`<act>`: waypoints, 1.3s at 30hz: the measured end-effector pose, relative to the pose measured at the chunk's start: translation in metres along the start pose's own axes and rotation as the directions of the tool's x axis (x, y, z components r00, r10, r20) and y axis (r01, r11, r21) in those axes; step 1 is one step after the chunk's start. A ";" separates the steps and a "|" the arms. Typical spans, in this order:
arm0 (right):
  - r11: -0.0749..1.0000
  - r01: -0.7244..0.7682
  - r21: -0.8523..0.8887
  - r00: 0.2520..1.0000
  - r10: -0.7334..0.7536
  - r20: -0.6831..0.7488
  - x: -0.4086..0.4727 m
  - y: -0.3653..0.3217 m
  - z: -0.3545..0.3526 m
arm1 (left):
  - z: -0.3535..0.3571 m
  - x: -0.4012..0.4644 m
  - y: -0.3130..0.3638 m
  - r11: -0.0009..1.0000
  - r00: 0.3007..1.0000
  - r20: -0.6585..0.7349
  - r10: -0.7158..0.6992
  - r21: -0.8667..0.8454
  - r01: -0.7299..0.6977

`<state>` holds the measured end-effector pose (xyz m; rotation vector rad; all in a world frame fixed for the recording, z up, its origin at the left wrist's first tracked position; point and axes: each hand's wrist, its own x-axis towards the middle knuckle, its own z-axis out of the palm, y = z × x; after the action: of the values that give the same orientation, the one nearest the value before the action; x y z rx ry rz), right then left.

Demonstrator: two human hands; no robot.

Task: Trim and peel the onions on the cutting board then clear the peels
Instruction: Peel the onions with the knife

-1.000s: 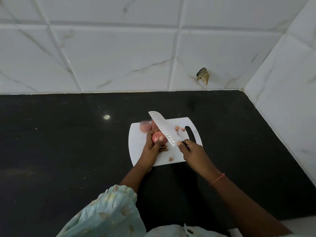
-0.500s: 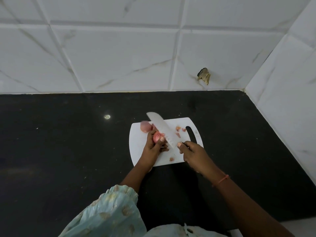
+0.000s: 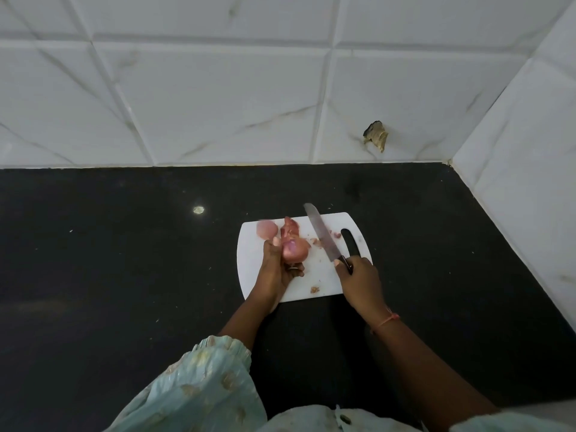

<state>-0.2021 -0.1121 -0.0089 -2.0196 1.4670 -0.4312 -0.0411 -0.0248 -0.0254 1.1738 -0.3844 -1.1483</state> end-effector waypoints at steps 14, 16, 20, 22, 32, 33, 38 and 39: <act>0.800 0.489 0.347 0.810 -0.564 0.159 -0.006 -0.072 -0.028 | 0.003 -0.004 0.003 0.998 0.999 0.052 -0.015 0.058 0.012; 0.791 0.513 0.333 0.771 -0.596 0.227 -0.003 -0.079 -0.024 | 0.005 -0.008 0.007 0.993 0.998 0.061 -0.016 0.115 0.009; 0.831 0.452 0.324 0.842 -0.517 0.151 0.002 -0.079 -0.021 | 0.006 -0.007 0.009 0.981 0.994 0.095 -0.054 0.191 0.035; 0.831 0.465 0.305 0.857 -0.509 0.080 0.003 -0.078 -0.022 | 0.006 -0.006 0.007 0.981 0.991 0.102 -0.081 0.186 0.061; 0.904 0.293 0.310 0.952 -0.305 -0.008 0.000 -0.076 -0.010 | 0.003 -0.010 0.008 0.963 0.995 0.101 -0.003 0.270 -0.024; 0.912 0.254 0.322 0.962 -0.272 0.013 -0.001 -0.077 -0.010 | 0.002 -0.012 0.009 0.958 0.995 0.100 0.004 0.284 -0.032; 0.808 -0.056 0.586 0.998 0.030 0.054 0.006 -0.070 -0.009 | 0.007 -0.010 0.016 0.988 0.997 0.058 -0.050 0.148 0.040; 0.750 -0.127 0.649 0.992 0.105 0.072 0.008 -0.068 -0.011 | 0.008 -0.009 0.015 0.991 0.996 0.052 -0.071 0.116 0.065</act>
<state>-0.1555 -0.1089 0.0422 -1.3548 1.1832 -0.7381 -0.0429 -0.0220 -0.0065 1.2648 -0.4613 -1.2340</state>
